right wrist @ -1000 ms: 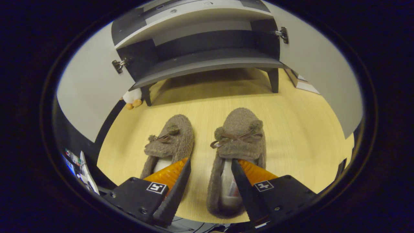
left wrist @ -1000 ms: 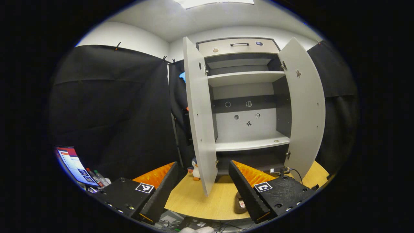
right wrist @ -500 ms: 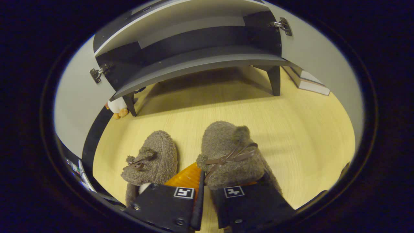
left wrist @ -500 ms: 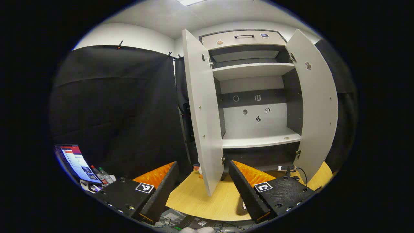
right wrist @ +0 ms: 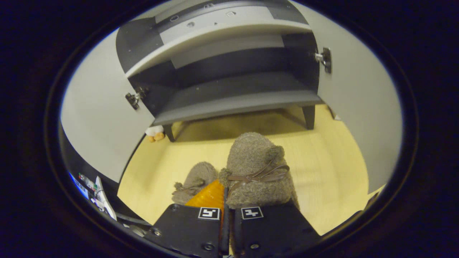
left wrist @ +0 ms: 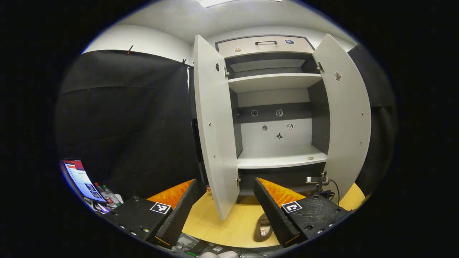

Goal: Grab one shoe with the right hand and put it into the shoe cabinet, grab the other shoe with the left hand and put it into the shoe cabinet; then close the right door with the right hand and the left door with the left hand.

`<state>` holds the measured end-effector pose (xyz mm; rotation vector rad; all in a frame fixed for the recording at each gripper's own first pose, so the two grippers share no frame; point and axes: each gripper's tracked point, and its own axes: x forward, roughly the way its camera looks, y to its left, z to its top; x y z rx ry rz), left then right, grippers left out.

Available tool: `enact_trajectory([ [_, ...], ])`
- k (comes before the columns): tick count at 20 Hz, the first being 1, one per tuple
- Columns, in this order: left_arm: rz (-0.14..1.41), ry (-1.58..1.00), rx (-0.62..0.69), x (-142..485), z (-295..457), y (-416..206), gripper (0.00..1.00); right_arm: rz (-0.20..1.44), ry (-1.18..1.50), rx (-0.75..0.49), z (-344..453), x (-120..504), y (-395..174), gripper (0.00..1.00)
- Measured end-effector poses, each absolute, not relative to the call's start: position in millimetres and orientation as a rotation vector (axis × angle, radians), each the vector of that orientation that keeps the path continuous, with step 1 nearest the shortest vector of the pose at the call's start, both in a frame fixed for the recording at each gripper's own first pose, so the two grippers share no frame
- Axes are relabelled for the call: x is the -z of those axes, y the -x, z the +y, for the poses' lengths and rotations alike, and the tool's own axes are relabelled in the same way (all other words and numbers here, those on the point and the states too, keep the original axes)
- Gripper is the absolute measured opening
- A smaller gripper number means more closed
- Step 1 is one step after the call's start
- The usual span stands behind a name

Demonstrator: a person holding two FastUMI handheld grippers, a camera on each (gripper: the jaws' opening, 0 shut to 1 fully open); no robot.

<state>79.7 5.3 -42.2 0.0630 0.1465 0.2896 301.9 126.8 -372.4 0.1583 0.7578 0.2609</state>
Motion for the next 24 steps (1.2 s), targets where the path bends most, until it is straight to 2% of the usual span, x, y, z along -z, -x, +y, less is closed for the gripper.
enact_trajectory([
  [7, 0.132, -0.046, -0.255, 38.5, -4.3, -77.5, 0.96, 0.512, -0.128, -0.312, 135.5, 237.9, -331.7, 0.09],
  [12, 0.116, -0.048, -0.265, 37.0, -11.5, -70.9, 0.96, 0.398, -0.131, -0.314, 151.1, 154.7, -384.3, 0.09],
  [13, 0.115, -0.048, -0.27, 35.8, -10.9, -69.6, 1.0, 0.387, -0.13, -0.316, 155.8, 141.9, -397.9, 0.09],
  [14, 0.113, -0.045, -0.279, 34.2, -9.5, -67.5, 0.96, 0.379, -0.131, -0.309, 158.5, 133.1, -411.8, 0.09],
  [21, 0.116, -0.027, -0.345, 35.1, -1.2, -63.2, 0.96, 0.355, -0.131, -0.241, 170.6, 92.3, -510.6, 0.09],
  [22, 0.117, -0.027, -0.352, 35.0, -0.9, -63.8, 1.0, 0.357, -0.116, -0.227, 170.2, 92.1, -525.1, 0.09],
  [23, 0.117, -0.028, -0.356, 35.3, -2.2, -64.3, 0.96, 0.362, -0.108, -0.215, 170.2, 92.5, -538.0, 0.09],
  [24, 0.117, -0.03, -0.362, 34.2, -2.8, -64.2, 0.96, 0.376, -0.102, -0.206, 170.7, 93.9, -547.1, 0.09],
])
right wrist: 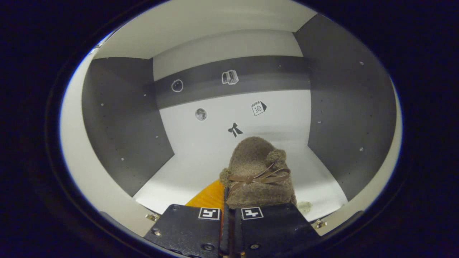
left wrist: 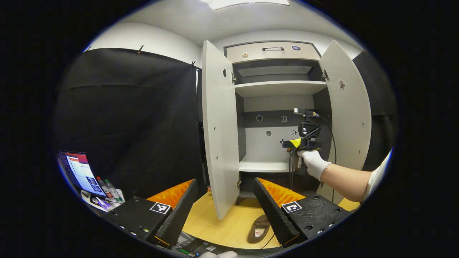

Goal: Grab one shoe with the right hand and put it into the shoe cabinet, grab the other shoe with the left hand and put it into the shoe cabinet; then close the right door with the right hand and the left door with the left hand.

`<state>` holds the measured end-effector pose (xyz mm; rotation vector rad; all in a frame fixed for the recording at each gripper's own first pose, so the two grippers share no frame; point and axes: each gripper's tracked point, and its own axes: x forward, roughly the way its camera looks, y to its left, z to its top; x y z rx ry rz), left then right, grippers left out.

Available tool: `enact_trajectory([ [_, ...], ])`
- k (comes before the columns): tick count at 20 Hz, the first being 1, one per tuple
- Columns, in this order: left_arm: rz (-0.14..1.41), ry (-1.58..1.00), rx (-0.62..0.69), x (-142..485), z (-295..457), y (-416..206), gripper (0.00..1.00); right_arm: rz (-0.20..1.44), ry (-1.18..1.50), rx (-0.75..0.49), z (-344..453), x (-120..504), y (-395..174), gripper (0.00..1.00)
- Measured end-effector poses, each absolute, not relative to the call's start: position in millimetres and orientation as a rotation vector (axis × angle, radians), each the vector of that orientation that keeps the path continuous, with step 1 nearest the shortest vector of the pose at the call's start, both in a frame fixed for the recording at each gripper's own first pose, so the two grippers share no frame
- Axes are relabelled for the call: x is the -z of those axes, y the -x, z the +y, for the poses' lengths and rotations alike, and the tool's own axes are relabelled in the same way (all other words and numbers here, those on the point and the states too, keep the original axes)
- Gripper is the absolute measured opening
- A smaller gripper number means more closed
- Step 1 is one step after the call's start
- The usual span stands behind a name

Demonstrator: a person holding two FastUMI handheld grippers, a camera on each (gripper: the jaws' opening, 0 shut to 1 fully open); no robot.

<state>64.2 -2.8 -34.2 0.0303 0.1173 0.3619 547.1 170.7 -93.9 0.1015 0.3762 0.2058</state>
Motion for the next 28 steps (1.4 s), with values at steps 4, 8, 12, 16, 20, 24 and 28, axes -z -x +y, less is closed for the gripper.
enact_trajectory([
  [4, 0.113, -0.034, -0.379, 34.4, -3.0, -68.3, 0.96, 0.459, -0.093, -0.174, 170.6, 106.8, -583.8, 0.09],
  [8, 0.117, -0.033, -0.396, 37.1, 0.0, -69.3, 0.96, 0.58, -0.08, -0.149, 168.4, 125.1, -600.4, 0.07],
  [12, 0.098, -0.032, -0.408, 30.8, 2.9, -70.0, 0.96, 0.666, -0.1, -0.11, 162.1, 140.5, -606.9, 0.07],
  [16, 0.096, -0.028, -0.403, 32.0, 4.2, -70.6, 0.96, 0.712, -0.1, -0.151, 171.8, 137.7, -600.7, 0.23],
  [20, 0.094, -0.041, -0.396, 30.7, 5.3, -65.1, 0.96, 0.685, -0.122, -0.179, 178.2, 122.1, -587.3, 0.69],
  [24, 0.088, -0.044, -0.387, 27.9, 10.6, -58.8, 0.96, 0.633, -0.137, -0.163, 171.9, 105.8, -570.5, 0.89],
  [28, 0.076, -0.047, -0.373, 24.6, 15.5, -50.1, 0.97, 0.57, -0.133, -0.159, 162.2, 91.7, -547.9, 0.91],
])
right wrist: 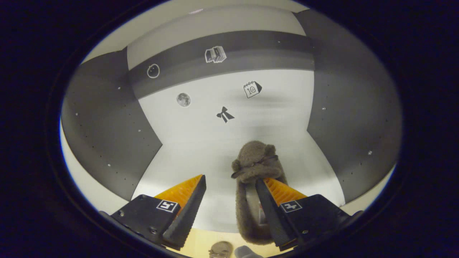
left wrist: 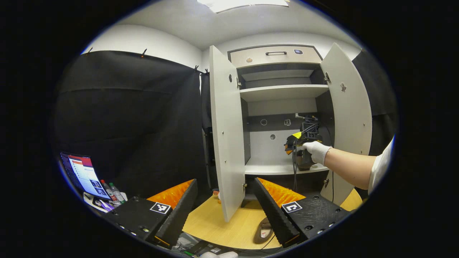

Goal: Grab one shoe with the right hand and put it into the shoe cabinet, grab the other shoe with the left hand and put it into the shoe cabinet; then close the right door with the right hand and the left door with the left hand.

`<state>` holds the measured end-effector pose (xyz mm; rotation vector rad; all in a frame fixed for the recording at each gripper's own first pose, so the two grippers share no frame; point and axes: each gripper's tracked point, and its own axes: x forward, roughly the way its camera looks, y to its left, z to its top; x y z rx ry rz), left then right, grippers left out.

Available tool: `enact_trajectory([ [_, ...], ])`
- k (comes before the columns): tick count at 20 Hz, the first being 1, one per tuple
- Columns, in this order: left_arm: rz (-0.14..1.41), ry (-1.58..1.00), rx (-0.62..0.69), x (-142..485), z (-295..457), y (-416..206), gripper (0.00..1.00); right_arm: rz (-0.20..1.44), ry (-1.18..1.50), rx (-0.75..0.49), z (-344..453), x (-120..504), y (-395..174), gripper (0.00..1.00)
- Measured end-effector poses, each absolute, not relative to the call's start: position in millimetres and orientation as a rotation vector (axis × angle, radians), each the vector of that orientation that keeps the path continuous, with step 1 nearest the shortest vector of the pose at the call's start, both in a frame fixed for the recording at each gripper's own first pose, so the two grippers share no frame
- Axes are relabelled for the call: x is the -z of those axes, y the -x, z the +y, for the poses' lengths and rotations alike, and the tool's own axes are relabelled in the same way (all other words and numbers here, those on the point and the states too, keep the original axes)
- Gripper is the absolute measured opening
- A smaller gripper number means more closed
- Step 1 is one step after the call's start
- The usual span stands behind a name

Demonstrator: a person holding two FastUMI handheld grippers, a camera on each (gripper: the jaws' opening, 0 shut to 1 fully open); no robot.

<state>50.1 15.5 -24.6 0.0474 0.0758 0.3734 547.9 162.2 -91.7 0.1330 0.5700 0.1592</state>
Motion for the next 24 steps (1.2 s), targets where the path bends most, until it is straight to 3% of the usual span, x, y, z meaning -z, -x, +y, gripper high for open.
enact_trajectory([
  [5, 0.06, -0.044, -0.333, 25.2, 19.0, -35.7, 0.96, 0.387, -0.083, -0.148, 139.7, 48.5, -495.0, 0.89],
  [7, 0.056, -0.044, -0.308, 26.3, 21.0, -31.7, 0.96, 0.326, -0.067, -0.157, 132.5, 35.0, -462.2, 0.95],
  [8, 0.055, -0.042, -0.292, 26.8, 21.4, -29.3, 0.96, 0.302, -0.061, -0.16, 129.9, 28.3, -444.0, 1.0],
  [16, 0.034, -0.059, -0.141, 31.5, 14.1, -9.3, 0.96, 0.078, -0.11, -0.181, 89.3, -19.7, -268.3, 0.99],
  [24, 0.04, -0.06, -0.023, 41.4, 9.6, -9.5, 0.96, 0.019, -0.126, -0.105, 19.6, -7.9, -123.4, 0.98],
])
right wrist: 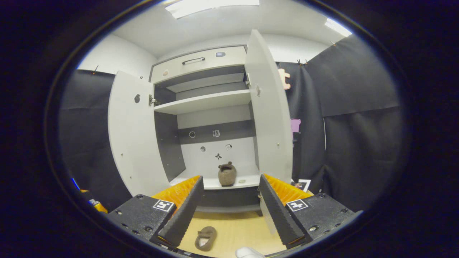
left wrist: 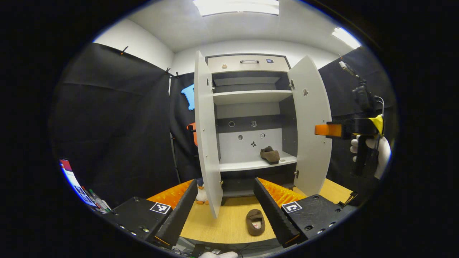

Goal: Grab one shoe with the right hand and put it into the shoe cabinet, grab the other shoe with the left hand and put it into the shoe cabinet; then close the right door with the right hand and the left door with the left hand.

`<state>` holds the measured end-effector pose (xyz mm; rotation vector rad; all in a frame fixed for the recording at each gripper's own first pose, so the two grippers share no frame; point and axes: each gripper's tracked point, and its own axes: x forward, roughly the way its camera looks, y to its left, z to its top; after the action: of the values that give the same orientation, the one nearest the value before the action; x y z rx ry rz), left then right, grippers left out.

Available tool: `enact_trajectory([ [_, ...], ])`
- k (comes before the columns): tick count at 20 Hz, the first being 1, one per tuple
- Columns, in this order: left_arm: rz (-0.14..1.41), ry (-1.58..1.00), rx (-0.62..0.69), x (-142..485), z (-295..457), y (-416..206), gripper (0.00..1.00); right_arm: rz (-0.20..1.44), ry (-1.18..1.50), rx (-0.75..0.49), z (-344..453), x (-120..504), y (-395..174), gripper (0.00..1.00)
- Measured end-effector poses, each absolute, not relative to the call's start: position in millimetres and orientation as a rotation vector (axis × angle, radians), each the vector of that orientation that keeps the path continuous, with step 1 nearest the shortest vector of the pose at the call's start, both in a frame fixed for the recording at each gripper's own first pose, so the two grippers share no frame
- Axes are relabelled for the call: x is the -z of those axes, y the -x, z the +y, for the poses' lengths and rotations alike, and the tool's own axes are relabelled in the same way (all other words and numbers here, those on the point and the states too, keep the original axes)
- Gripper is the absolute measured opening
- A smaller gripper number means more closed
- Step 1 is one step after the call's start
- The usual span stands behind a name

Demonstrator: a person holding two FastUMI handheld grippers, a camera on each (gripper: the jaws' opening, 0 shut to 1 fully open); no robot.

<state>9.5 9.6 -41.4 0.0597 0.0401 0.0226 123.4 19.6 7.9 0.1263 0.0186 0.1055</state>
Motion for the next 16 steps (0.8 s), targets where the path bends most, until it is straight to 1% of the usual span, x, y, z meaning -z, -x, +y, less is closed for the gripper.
enact_trajectory([
  [4, 0.053, -0.045, 0.008, 52.1, -3.1, -30.0, 0.96, 0.011, -0.076, -0.025, -17.4, 23.0, -65.5, 0.99],
  [7, 0.08, -0.049, 0.026, 63.9, -16.4, -51.7, 0.96, -0.009, -0.062, -0.005, -31.7, 32.4, -34.7, 0.99],
  [8, 0.089, -0.055, 0.026, 68.3, -20.1, -58.1, 0.96, -0.006, -0.05, -0.004, -35.7, 36.8, -29.6, 0.97],
  [12, 0.142, -0.061, 0.031, 99.2, -37.2, -81.5, 0.97, 0.011, -0.054, -0.018, -55.5, 47.0, -28.2, 0.99],
  [16, 0.265, -0.109, 0.032, 165.1, -57.0, -93.0, 0.96, 0.079, -0.078, -0.043, -80.9, 63.8, -45.2, 0.98],
])
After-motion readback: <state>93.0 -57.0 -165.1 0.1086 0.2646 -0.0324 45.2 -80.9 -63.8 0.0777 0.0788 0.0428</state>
